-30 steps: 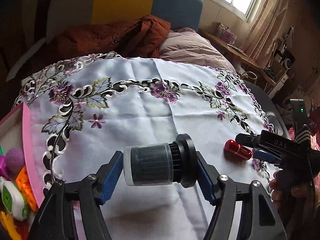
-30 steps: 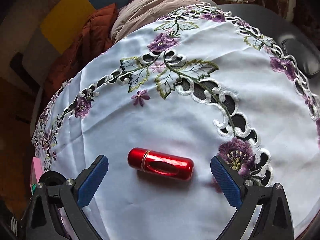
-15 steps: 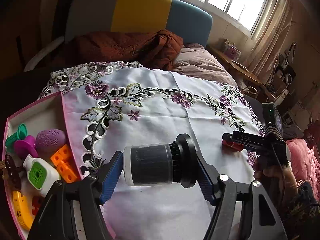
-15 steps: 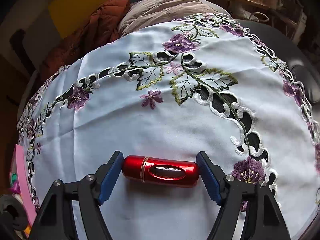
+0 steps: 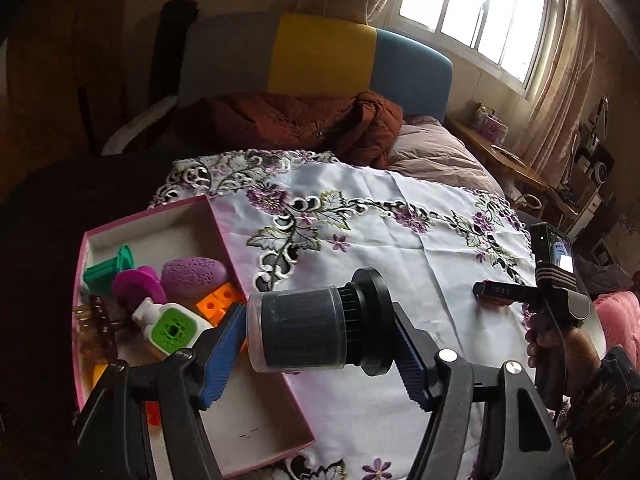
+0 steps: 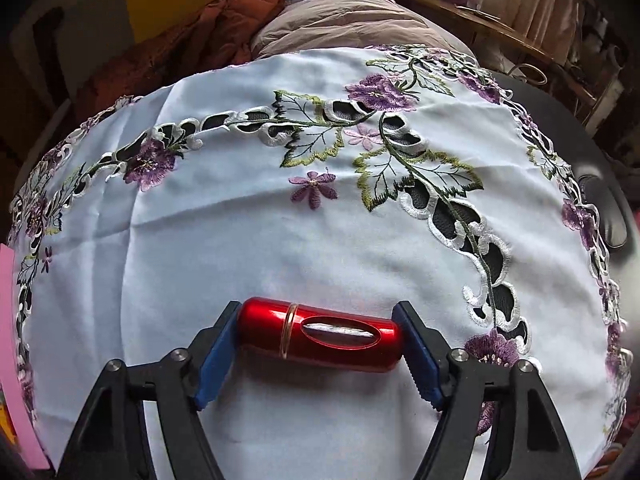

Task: Organize rigid objects
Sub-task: 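Lift the black cup with left tool while right tool grasps the red cylinder, then lower the black cup into the tray and open the left tool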

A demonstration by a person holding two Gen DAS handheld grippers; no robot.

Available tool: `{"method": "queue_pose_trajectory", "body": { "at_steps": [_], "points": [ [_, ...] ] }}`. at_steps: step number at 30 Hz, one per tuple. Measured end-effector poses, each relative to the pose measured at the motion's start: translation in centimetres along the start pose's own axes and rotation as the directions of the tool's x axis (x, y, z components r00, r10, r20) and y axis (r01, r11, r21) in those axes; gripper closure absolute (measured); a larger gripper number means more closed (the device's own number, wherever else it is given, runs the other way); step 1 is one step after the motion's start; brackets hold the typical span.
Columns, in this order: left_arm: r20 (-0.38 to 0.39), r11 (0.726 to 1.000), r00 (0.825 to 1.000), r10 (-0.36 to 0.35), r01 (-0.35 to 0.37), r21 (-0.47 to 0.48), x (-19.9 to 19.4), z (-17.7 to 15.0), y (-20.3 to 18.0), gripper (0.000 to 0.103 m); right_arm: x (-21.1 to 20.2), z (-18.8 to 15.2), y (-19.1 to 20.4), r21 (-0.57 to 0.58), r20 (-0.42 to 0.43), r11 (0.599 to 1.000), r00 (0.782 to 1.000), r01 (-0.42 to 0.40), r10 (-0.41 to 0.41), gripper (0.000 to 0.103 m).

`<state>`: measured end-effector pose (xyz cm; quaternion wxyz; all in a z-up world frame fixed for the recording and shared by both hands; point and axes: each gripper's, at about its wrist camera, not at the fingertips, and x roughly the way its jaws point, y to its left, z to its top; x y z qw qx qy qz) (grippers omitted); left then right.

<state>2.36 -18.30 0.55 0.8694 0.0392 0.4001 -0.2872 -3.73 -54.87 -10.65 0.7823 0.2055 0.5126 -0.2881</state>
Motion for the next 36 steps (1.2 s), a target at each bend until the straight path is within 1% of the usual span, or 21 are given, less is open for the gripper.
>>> {"method": "queue_pose_trajectory", "body": {
  "at_steps": [4, 14, 21, 25, 27, 33, 36],
  "points": [
    [0.026, 0.999, 0.999, 0.047, -0.047, -0.018, -1.6, -0.4, 1.8, 0.033, 0.2, -0.1, -0.1, -0.001, 0.005, 1.000, 1.000, -0.003, 0.003, 0.026],
    [0.039, 0.991, 0.991, 0.128, -0.126, -0.050, -3.5, -1.7, 5.0, 0.033, -0.2, -0.5, 0.5, -0.025, 0.027, 1.000, 1.000, 0.016, -0.015, 0.027],
    [0.028, 0.987, 0.989, 0.148, -0.146, -0.070, -3.9, -2.6, 6.2, 0.033, -0.3, -0.6, 0.6, -0.041, 0.041, 0.999, 0.999, 0.021, -0.020, 0.028],
    [0.017, 0.987, 0.990, 0.138, -0.136, -0.083, -4.1, -3.0, 7.0, 0.033, -0.4, -0.6, 0.7, -0.045, 0.045, 0.999, 0.999, 0.023, -0.021, 0.028],
    [0.008, 0.987, 0.992, 0.123, -0.122, -0.102, -4.4, -3.4, 7.7, 0.033, -0.4, -0.6, 0.6, -0.046, 0.045, 0.999, 0.999, 0.022, -0.020, 0.028],
    [0.006, 0.979, 0.990, 0.139, -0.136, -0.153, -6.2, -5.1, 10.6, 0.033, -0.3, -0.5, 0.6, -0.052, 0.046, 0.998, 0.999, 0.025, -0.022, 0.028],
    [0.004, 0.976, 0.991, 0.131, -0.128, -0.178, -7.1, -6.0, 11.8, 0.033, -0.3, -0.4, 0.6, -0.053, 0.045, 0.998, 0.999, 0.024, -0.022, 0.028]
  ]
}}
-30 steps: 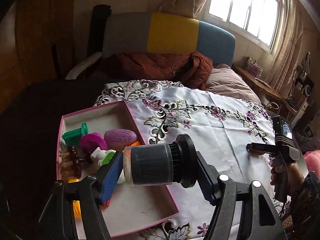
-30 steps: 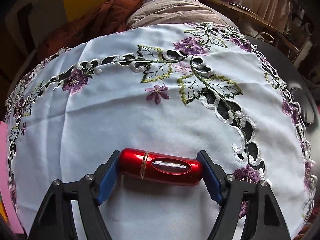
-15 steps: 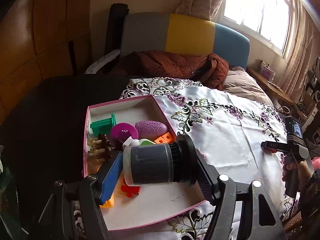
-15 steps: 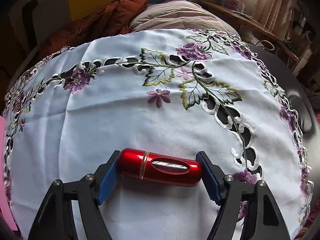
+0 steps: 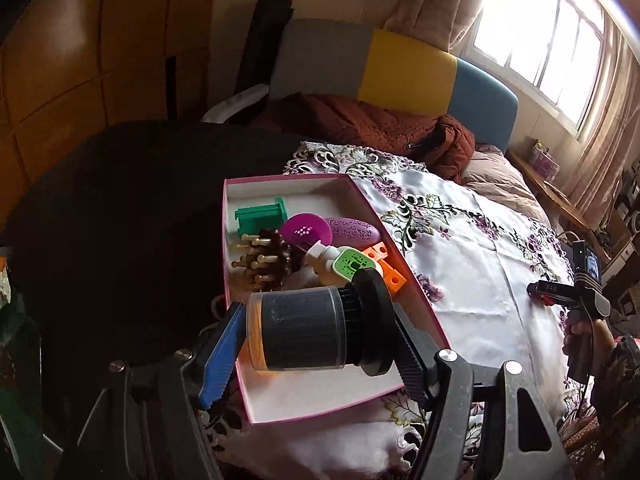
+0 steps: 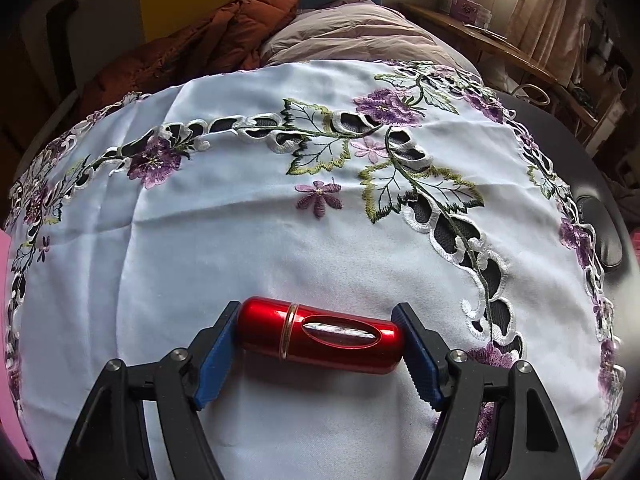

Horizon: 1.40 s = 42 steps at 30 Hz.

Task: Organize rigid objects
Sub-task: 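Lower the black cup into the tray and open the left tool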

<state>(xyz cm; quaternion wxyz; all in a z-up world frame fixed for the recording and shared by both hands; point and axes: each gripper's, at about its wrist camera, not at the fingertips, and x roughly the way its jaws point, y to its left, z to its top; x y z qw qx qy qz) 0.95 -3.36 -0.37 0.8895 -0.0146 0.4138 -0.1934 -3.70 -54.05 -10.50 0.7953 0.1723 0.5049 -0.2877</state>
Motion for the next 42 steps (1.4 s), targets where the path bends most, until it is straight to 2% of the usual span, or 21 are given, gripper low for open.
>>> {"method": "queue_pose_trajectory", "body": {
  "at_steps": [5, 9, 12, 17, 23, 28, 32, 42],
  "points": [
    [-0.046, 0.999, 0.998, -0.036, 0.036, -0.007, 0.9, -0.9, 0.3, 0.033, 0.0, 0.0, 0.0, -0.003, 0.001, 1.000, 1.000, 0.002, -0.002, 0.028],
    [-0.082, 0.998, 0.995, -0.061, 0.063, 0.025, 2.7, -1.0, -1.1, 0.033, 0.0, 0.1, 0.0, -0.004, 0.000, 1.000, 1.000, 0.005, -0.005, 0.028],
    [-0.122, 0.994, 0.986, -0.109, 0.111, 0.011, 4.5, -0.7, -2.1, 0.033, 0.1, 0.1, 0.1, -0.009, 0.001, 1.000, 1.000, 0.008, -0.008, 0.028],
    [-0.184, 0.988, 0.973, -0.138, 0.147, 0.036, 7.5, -0.8, -3.9, 0.033, 0.1, 0.2, 0.1, -0.009, 0.000, 1.000, 1.000, 0.008, -0.008, 0.028],
    [-0.189, 0.992, 0.977, -0.098, 0.111, 0.058, 10.2, -0.6, -5.2, 0.033, 0.2, 0.2, 0.2, -0.010, 0.001, 1.000, 1.000, 0.009, -0.009, 0.028],
    [-0.173, 0.994, 0.982, -0.076, 0.089, 0.069, 10.8, -0.2, -5.4, 0.032, 0.2, 0.3, 0.2, -0.010, 0.002, 1.000, 1.000, 0.011, -0.011, 0.028],
    [-0.153, 0.994, 0.987, -0.054, 0.068, 0.082, 10.1, -0.1, -5.3, 0.026, 0.2, 0.3, 0.2, -0.012, 0.003, 1.000, 1.000, 0.012, -0.012, 0.028],
    [-0.067, 0.990, 0.997, 0.032, -0.022, 0.137, 6.5, 0.0, -4.9, 0.022, 0.0, 0.2, 0.4, -0.028, 0.013, 0.999, 1.000, 0.026, -0.026, 0.028]
  ]
}}
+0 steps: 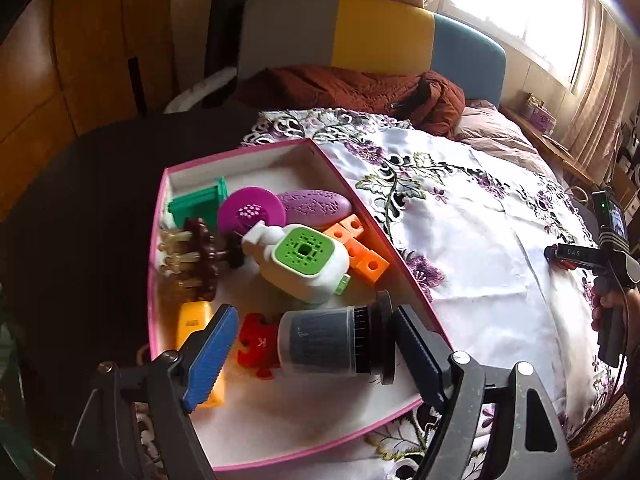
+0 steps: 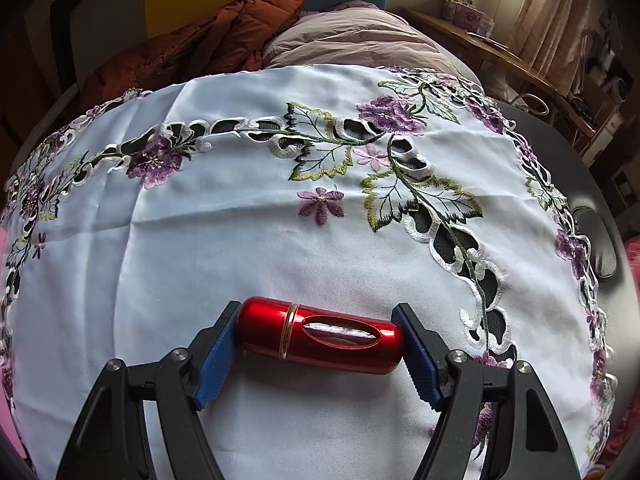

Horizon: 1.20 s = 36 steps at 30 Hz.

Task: Organize rigid objects
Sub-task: 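Lower the black cup into the tray and open the left tool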

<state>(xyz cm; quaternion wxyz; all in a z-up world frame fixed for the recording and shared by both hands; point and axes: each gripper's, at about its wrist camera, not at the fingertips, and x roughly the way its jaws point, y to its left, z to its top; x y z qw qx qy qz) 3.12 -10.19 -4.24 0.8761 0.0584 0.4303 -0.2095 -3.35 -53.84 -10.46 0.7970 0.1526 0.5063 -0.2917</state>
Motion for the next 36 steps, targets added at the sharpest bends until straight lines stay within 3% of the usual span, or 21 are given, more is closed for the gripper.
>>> {"method": "queue_pose_trajectory", "body": {
  "at_steps": [15, 27, 36],
  "points": [
    [0.085, 0.992, 0.989, 0.117, -0.112, -0.064, -4.4, 0.2, 2.5, 0.022, -0.4, -0.2, 0.4, -0.020, 0.016, 1.000, 1.000, 0.004, -0.003, 0.028],
    [0.066, 0.983, 0.986, 0.152, -0.144, -0.116, -4.5, -0.5, 4.4, 0.022, -1.1, -0.8, 2.8, -0.106, 0.025, 0.993, 0.998, -0.048, 0.051, 0.028],
    [0.052, 0.969, 0.983, 0.179, -0.166, -0.183, -4.4, -1.1, 6.8, 0.022, -5.4, -1.0, 6.6, -0.196, 0.109, 0.967, 0.977, -0.162, 0.186, 0.028]
  ]
}}
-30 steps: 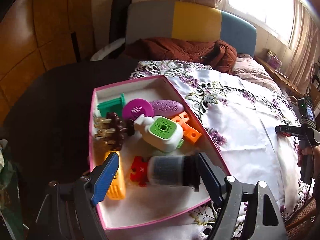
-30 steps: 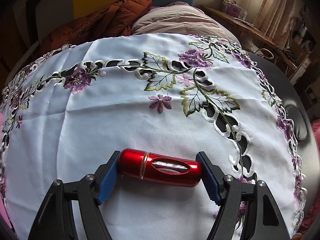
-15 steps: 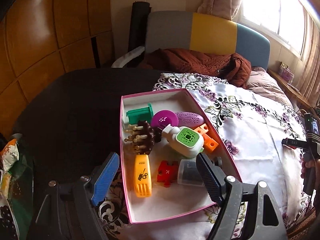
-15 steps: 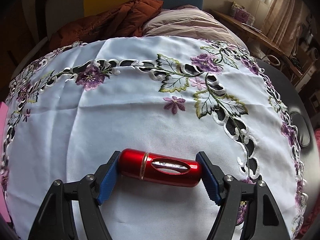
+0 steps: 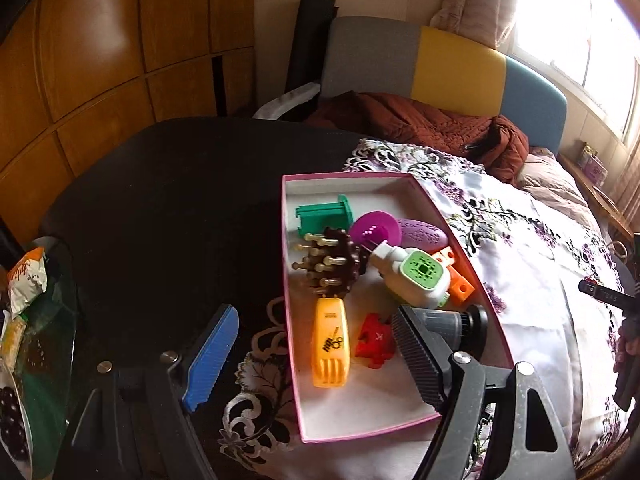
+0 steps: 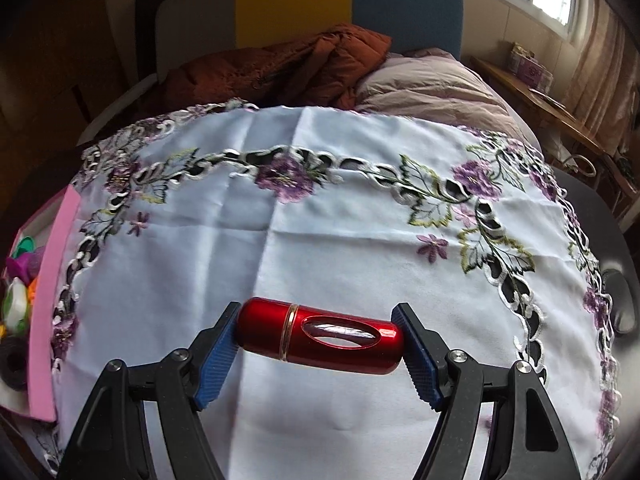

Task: Organize rigid objects
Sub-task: 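Lower the black cup into the tray and open the left tool, then carry the red cylinder into the tray and open the right tool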

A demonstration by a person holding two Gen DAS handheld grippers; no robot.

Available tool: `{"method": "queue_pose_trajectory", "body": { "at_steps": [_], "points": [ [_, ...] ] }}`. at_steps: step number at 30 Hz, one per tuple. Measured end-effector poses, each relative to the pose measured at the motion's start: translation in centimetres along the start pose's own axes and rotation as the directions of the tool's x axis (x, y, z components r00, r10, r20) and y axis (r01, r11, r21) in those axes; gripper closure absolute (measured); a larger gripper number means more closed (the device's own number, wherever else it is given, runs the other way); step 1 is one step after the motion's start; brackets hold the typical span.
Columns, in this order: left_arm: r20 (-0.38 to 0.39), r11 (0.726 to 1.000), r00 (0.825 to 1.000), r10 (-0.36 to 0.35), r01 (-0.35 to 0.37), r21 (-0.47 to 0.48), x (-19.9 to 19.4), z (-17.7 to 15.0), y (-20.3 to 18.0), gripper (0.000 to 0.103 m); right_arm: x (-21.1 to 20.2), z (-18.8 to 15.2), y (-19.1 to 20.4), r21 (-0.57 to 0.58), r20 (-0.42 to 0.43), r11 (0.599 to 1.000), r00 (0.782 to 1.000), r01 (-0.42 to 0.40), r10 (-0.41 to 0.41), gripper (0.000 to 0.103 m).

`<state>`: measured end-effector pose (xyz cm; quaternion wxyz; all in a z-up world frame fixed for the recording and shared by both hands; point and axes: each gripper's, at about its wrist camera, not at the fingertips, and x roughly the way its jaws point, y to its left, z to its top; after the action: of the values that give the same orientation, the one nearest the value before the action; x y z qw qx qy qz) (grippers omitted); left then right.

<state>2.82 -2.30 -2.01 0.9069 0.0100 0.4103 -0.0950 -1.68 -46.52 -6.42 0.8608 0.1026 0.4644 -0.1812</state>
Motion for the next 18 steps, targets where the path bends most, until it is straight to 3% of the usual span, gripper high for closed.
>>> {"method": "queue_pose_trajectory", "body": {
  "at_steps": [4, 8, 13, 18],
  "points": [
    [-0.002, 0.999, 1.000, 0.015, -0.015, -0.030, 0.2, 0.1, 1.2, 0.022, -2.0, 0.4, 4.5, -0.086, 0.050, 0.993, 0.995, -0.083, 0.088, 0.028],
    [0.003, 0.999, 1.000, 0.030, -0.030, -0.045, 0.1, 0.1, 2.1, 0.022, -4.7, 0.7, 10.2, -0.200, 0.091, 0.963, 0.975, -0.182, 0.204, 0.028],
    [0.009, 0.997, 0.999, 0.045, -0.045, -0.060, 0.0, 0.3, 3.0, 0.022, -7.8, 0.2, 17.9, -0.352, 0.098, 0.887, 0.931, -0.299, 0.353, 0.028],
    [0.023, 0.995, 0.998, 0.062, -0.060, -0.075, -0.5, 0.4, 3.9, 0.022, -8.8, -1.6, 24.6, -0.470, 0.050, 0.799, 0.893, -0.375, 0.448, 0.028]
  ]
}}
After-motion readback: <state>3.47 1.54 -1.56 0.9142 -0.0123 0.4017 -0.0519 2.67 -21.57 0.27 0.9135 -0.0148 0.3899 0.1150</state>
